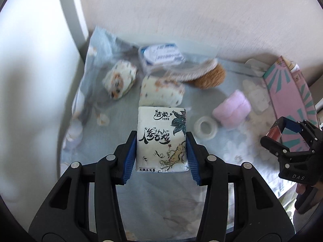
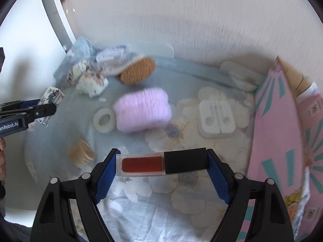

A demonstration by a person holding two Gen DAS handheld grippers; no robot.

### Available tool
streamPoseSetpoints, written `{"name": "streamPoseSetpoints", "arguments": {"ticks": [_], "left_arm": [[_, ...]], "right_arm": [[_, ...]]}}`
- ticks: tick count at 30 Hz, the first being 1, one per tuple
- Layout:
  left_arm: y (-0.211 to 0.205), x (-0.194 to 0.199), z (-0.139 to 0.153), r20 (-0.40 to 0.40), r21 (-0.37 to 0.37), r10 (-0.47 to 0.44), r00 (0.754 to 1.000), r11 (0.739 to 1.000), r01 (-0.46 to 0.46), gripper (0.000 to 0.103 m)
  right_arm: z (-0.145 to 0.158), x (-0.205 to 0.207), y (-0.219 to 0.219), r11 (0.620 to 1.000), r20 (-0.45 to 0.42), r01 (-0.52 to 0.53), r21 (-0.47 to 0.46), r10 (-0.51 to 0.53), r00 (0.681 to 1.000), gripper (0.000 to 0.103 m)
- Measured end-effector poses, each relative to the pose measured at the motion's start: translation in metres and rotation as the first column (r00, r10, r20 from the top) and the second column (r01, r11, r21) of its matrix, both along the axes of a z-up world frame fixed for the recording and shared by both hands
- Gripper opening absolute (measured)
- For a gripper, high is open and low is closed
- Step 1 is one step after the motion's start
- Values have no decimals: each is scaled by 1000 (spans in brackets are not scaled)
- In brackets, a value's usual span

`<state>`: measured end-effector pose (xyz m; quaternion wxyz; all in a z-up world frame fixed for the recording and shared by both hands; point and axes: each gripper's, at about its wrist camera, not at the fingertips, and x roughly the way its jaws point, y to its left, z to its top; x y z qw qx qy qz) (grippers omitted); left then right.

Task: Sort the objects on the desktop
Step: 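Carry lip gloss with right tool while left tool carries tissue pack to box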

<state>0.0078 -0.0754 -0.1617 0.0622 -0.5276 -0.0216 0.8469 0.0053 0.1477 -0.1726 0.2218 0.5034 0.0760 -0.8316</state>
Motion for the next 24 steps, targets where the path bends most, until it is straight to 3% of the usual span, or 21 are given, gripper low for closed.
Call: {"name": "streamPoseSetpoints", "arguments": {"ticks": [7, 15, 24], "left_arm": [[15, -21, 36, -36, 49, -58, 998, 997, 59, 42], [51, -42, 69, -76, 88, -129, 989, 987, 136, 42], [127, -67, 102, -133, 94, -275, 952, 953, 289, 42]], "right_arm": [[36, -1, 7, 1000, -6, 1, -20, -1, 1000, 81], [75, -11, 38, 994, -54, 102, -44, -104, 993, 81], [109, -17, 88, 983, -107, 169, -79, -176, 978, 81]]}}
